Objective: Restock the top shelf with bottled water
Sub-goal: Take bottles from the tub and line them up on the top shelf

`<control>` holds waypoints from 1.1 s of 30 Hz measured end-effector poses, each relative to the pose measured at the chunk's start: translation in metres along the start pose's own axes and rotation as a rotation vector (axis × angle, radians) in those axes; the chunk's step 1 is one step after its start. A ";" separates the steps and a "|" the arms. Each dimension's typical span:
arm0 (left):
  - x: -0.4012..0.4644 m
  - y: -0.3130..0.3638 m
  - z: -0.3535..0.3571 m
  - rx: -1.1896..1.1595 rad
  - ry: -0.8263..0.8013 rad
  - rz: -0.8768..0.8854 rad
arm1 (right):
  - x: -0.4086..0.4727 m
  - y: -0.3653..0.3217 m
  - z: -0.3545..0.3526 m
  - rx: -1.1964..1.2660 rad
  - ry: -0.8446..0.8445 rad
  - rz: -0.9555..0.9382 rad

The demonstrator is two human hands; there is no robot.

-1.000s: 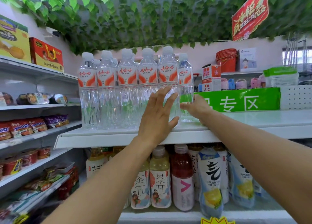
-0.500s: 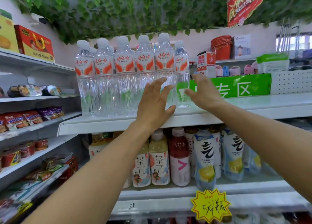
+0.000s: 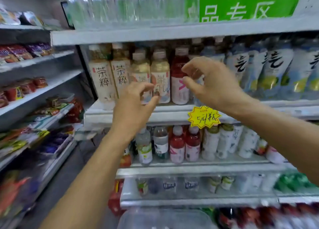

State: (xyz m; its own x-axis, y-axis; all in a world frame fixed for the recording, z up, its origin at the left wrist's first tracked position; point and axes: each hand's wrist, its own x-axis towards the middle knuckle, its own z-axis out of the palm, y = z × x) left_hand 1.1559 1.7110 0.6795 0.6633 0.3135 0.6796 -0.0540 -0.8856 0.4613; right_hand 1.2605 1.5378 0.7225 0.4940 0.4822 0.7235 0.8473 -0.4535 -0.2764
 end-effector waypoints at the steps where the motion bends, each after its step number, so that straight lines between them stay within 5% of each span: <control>1: -0.016 -0.009 0.005 0.029 -0.053 -0.028 | -0.012 0.001 0.009 -0.004 -0.048 0.005; 7: -0.145 -0.067 0.043 0.097 -0.336 -0.321 | -0.097 0.017 0.085 0.037 -0.472 0.030; 19: -0.353 -0.170 0.106 -0.131 -0.516 -1.236 | -0.297 0.054 0.244 0.105 -1.318 0.319; 25: -0.423 -0.223 0.154 0.082 -0.856 -1.331 | -0.379 0.086 0.307 -0.021 -1.484 0.467; 30: -0.465 -0.239 0.182 0.275 -1.321 -1.214 | -0.419 0.104 0.349 -0.111 -1.469 0.563; 33: -0.467 -0.250 0.189 0.203 -1.323 -1.289 | -0.433 0.109 0.370 -0.100 -1.465 0.593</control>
State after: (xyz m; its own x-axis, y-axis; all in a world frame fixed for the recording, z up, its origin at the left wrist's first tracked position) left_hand 1.0005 1.7209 0.1390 0.3006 0.3928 -0.8691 0.9063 -0.4014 0.1321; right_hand 1.2110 1.5571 0.1453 0.5388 0.4748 -0.6958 0.4874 -0.8494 -0.2023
